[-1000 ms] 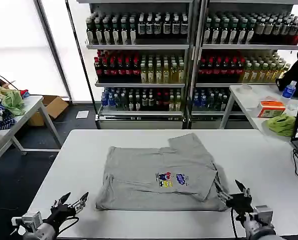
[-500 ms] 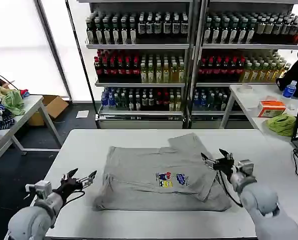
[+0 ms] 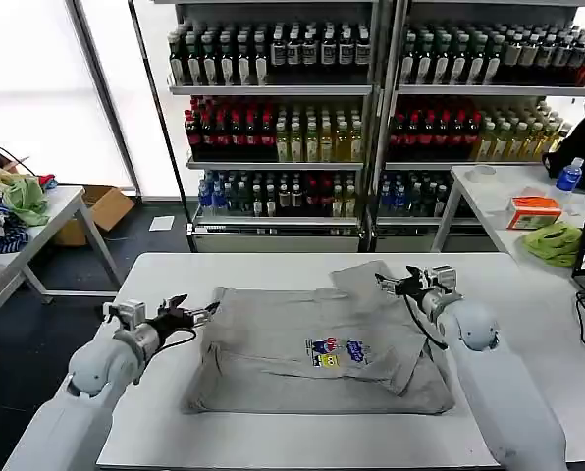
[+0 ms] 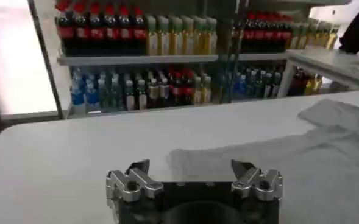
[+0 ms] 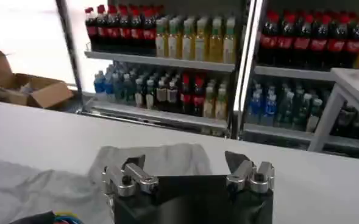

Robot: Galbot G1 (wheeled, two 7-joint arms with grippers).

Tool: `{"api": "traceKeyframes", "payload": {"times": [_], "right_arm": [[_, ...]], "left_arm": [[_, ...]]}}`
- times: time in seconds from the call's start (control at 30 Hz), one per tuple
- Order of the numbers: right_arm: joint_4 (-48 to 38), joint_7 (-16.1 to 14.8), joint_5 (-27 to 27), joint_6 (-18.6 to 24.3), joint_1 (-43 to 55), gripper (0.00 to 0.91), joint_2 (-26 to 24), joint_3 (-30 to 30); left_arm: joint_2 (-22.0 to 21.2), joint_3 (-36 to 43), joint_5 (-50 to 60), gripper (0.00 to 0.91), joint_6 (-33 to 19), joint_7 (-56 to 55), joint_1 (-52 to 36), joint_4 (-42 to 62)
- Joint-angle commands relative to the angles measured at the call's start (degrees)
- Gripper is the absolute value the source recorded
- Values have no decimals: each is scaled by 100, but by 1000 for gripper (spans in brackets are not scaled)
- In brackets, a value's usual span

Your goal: Fold and organize the clothes.

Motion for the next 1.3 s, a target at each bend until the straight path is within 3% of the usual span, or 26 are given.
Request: {"api": "traceKeyframes", "payload": {"times": [0.03,0.53,0.57,0.6,0.63,1.1,1.17,1.23,1.3], "right_arm": [[-1182,-123,-196,-45,653,907,287,-147],[-1364,-111,-180,-40,523,907,584,10],[-1443,-133,-214,-33,558,816,603,-5],[-1493,-139,-216,-33,573,333,607,-14],[-1607,-151,-216,-31,639,0,626,-38],[-1613,-247,-224,-32,701,0,666,-144],[-1608,-247,-225,-30,699,0,660,-148],[-1600,-254,-215,-30,698,0,651,-153],[-1595,-257,-215,-28,694,0,646,-159]], "left_arm": [[-94,812,284,907,-92,197,-1281,1607],[-204,993,-32,907,-163,206,-1560,2042],[-218,991,15,907,-171,199,-1557,2060],[-224,986,23,907,-171,191,-1554,2067],[-226,983,7,907,-171,195,-1549,2067],[-319,1080,-1,897,-132,223,-1154,1872],[-342,1100,-6,756,-129,217,-1127,1831],[-364,1109,-16,484,-132,211,-1131,1825],[-386,1136,-19,333,-130,208,-1152,1842]]}}
